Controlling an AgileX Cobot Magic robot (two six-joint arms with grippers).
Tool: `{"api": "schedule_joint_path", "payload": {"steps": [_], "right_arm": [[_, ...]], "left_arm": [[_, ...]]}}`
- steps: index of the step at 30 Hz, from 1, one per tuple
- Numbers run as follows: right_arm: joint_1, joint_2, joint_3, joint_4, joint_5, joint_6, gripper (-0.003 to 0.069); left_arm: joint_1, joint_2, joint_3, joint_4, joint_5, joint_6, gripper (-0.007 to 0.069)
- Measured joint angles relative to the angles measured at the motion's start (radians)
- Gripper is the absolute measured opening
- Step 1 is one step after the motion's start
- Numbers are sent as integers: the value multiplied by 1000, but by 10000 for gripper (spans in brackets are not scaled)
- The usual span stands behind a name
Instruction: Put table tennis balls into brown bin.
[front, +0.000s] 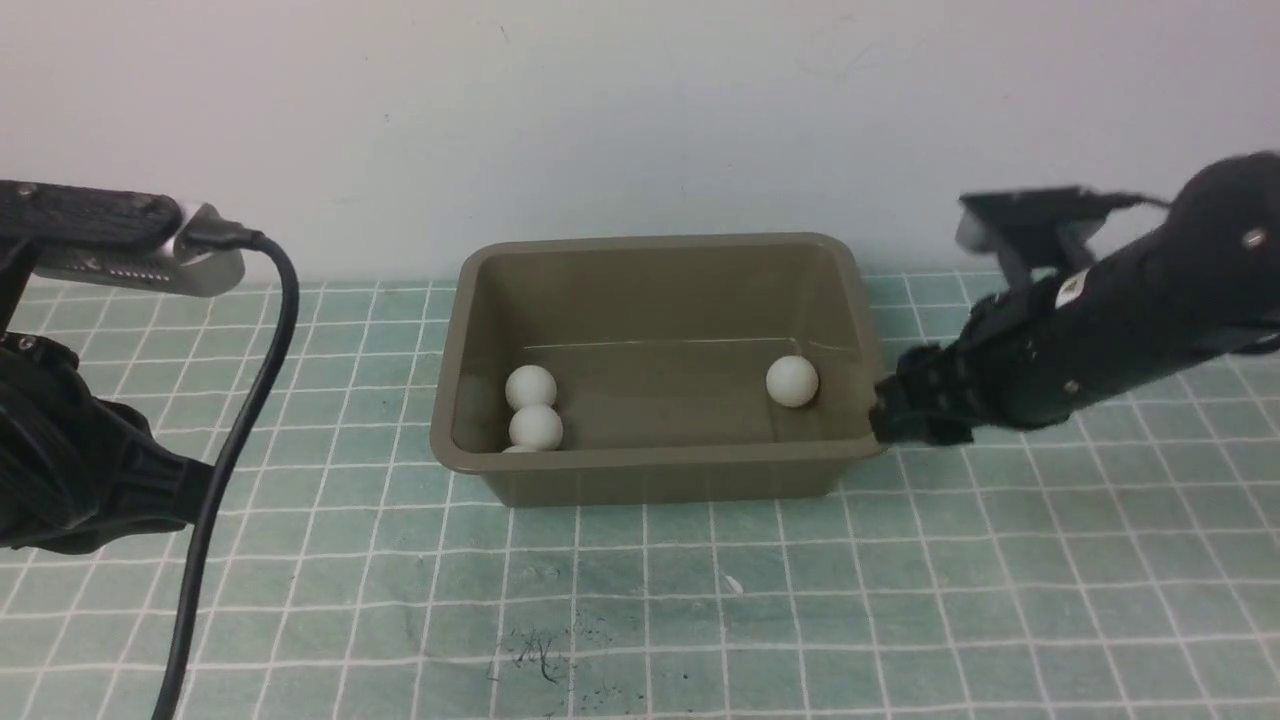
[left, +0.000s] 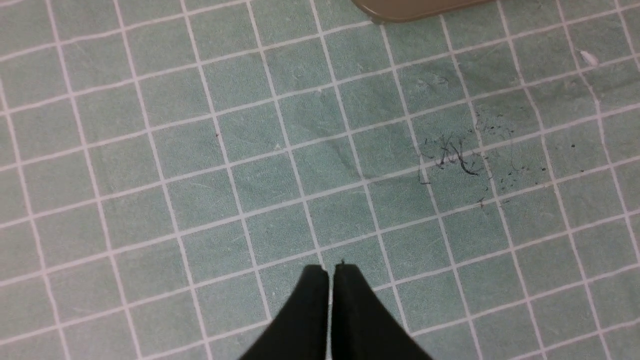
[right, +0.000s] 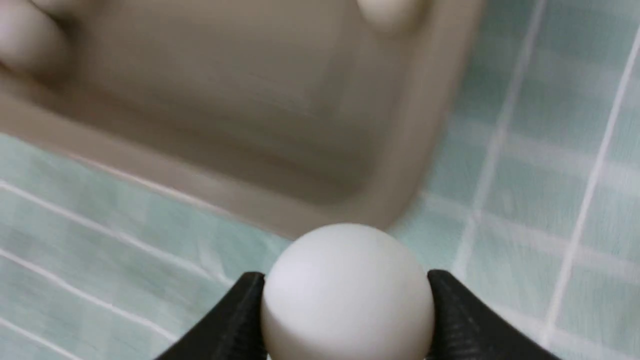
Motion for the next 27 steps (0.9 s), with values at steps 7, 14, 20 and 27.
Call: {"api": "schedule_joint_path", "payload": {"steps": [7, 14, 20, 27], "right_arm": [[1, 79, -204, 129, -11, -80, 376], [2, 166, -488, 23, 222, -21, 577], [3, -22, -465, -215, 337, 111, 296], [3, -589, -70, -421, 206, 295, -5]], "left_arm": [[0, 0, 0, -12, 0, 0, -5], [0, 0, 0, -20, 1, 0, -5], [0, 0, 0, -26, 1, -1, -5], [0, 0, 0, -55, 0, 0, -5]]}}
